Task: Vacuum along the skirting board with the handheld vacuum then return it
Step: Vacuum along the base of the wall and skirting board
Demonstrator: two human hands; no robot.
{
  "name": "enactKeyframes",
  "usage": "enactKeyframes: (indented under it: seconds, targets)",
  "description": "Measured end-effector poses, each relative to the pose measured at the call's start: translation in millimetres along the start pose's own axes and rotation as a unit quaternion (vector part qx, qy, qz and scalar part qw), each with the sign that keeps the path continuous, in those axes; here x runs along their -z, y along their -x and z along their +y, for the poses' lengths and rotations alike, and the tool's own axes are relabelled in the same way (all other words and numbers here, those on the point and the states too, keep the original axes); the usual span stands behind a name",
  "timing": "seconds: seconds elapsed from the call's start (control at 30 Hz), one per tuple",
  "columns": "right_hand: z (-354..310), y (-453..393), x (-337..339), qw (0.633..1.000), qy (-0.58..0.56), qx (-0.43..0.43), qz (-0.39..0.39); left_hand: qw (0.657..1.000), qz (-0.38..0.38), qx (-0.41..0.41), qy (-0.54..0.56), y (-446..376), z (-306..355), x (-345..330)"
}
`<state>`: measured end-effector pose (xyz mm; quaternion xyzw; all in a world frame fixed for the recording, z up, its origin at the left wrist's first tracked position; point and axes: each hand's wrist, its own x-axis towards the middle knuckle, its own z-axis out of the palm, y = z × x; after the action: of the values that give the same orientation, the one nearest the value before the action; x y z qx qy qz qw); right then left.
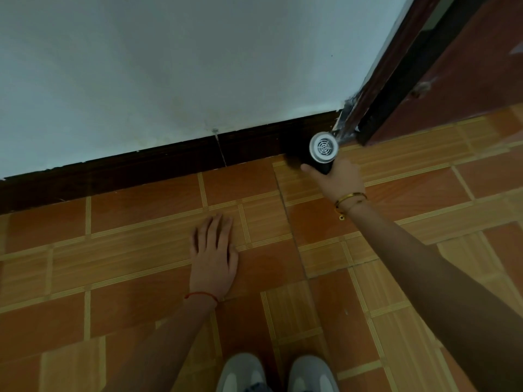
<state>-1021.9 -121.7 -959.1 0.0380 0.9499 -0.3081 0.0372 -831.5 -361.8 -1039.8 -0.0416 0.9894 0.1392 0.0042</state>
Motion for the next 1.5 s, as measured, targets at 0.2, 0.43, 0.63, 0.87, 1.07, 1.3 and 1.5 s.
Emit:
enactKeyframes:
  seconds: [0.2,0.43,0.63,0.87,1.07,1.3,1.5]
  targets:
    - [16.2,-4.1,13.5,0.995,0.018,-0.068,0.076,1.000,0.006,-0.002,0.007,0.6,-0.2,-0.3]
    - [18.7,-2.7,16.2,0.988,0.014,-0.114,0.105,1.000,0.001,-0.003,0.006,0.1,-1.0,-1.1]
    - [-0.7,0.0,0.2,1.000,0.004,-0.007,0.006,1.000,0.007,-0.004,0.016,0.0,-1.1,-1.7]
    - [25.1,-13.9,25.2,0.986,0.035,-0.123,0.111,1.000,0.007,-0.008,0.012,0.5,-1.3,-1.2]
    - [23.7,-17.0,30.7,0.982,0.021,-0.143,0.124,1.000,0.001,-0.005,0.004,-0.1,-1.4,-2.3]
    - [-16.4,9.1,-3.8,1.000,-0.004,-0.016,0.003,1.000,0.007,-0.007,0.007,0.3,-1.6,-2.7]
    - [-28.2,7.8,-12.6,0.999,-0.027,0.034,-0.023,1.000,0.011,-0.008,0.015,0.0,-1.7,-1.7]
